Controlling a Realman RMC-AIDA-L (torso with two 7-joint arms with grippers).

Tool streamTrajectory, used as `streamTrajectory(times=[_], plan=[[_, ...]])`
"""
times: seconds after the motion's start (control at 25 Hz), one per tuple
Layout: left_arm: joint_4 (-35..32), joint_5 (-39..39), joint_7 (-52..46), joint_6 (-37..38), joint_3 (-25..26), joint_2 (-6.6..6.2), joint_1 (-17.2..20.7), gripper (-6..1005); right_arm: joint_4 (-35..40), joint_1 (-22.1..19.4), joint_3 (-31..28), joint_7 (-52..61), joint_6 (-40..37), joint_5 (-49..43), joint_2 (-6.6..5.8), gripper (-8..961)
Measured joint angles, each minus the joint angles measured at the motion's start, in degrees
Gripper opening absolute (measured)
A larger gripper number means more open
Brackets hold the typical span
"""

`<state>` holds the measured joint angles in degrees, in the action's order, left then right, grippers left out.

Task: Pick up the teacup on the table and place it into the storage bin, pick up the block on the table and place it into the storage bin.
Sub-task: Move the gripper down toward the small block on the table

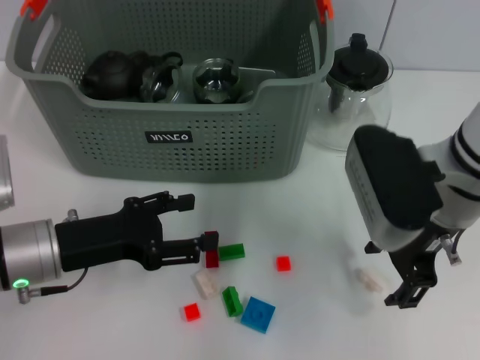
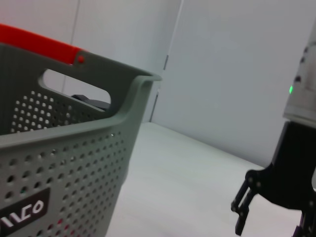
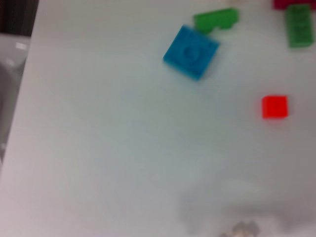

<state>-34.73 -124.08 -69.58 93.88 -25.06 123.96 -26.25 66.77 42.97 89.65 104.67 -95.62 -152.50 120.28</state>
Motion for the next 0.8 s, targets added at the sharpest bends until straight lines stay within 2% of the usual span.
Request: streamTrajectory(times=[0.44, 0.8], plan=[[2.42, 0.16, -0.03, -1.33, 2.0, 0.22, -0.11, 861, -2.68, -0.03, 3.97, -9.08, 5.72, -1.67, 0.26, 781], [3.0, 0.69, -0.35, -1.34, 2.12, 0.23, -0.13, 862, -4.75, -0.07, 6.18, -11.51, 7.75, -0.38, 0.39, 749]])
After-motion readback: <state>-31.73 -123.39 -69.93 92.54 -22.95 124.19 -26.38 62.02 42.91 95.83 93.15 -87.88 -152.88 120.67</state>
